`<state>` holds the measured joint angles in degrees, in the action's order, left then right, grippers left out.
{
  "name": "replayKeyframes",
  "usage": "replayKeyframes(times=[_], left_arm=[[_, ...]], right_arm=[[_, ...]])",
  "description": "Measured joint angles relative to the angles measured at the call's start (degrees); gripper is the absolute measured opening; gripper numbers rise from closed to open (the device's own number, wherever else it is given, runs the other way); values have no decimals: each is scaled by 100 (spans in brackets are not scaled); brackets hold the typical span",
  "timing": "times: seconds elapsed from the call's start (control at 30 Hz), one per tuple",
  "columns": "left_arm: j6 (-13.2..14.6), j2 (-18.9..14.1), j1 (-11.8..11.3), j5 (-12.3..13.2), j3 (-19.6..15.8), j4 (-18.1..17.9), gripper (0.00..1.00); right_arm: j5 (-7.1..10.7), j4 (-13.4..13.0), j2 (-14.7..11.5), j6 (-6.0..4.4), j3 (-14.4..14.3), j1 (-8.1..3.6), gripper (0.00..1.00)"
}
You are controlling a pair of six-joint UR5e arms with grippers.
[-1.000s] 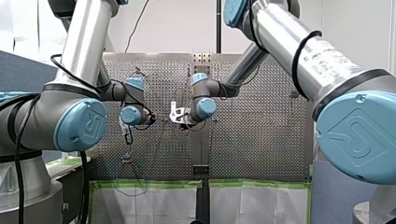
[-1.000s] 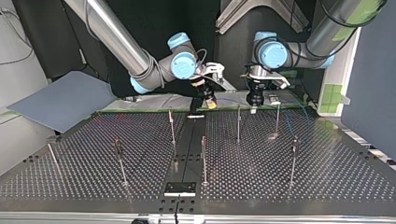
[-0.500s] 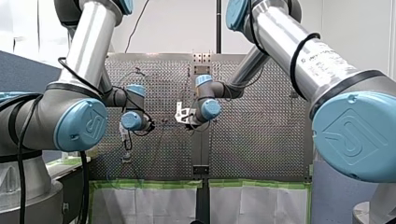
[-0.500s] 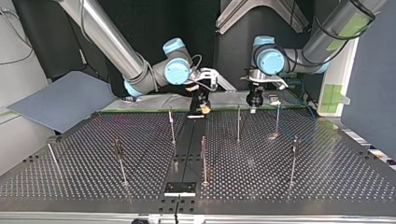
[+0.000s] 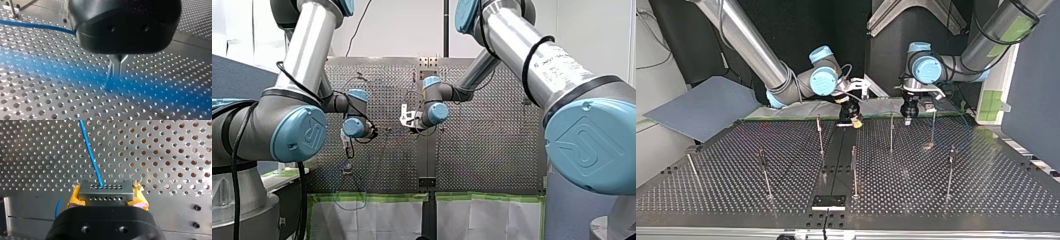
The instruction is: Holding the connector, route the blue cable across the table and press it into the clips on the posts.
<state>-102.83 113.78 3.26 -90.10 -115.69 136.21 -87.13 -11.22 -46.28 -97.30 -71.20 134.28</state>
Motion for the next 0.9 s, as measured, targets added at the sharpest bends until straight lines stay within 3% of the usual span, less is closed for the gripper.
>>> replayKeyframes(times=[0.33,0.53,0.9], left_arm=[[379,-5,64,-26,-18,484,0],[479,-14,82,-29,-19,784,0],[288,-67,96,-6,62,614,0]], right_arm=[[53,45,0,56,-4,37,0],[55,41,-1,46,0,-1,0],[55,23,0,65,15,-67,0]])
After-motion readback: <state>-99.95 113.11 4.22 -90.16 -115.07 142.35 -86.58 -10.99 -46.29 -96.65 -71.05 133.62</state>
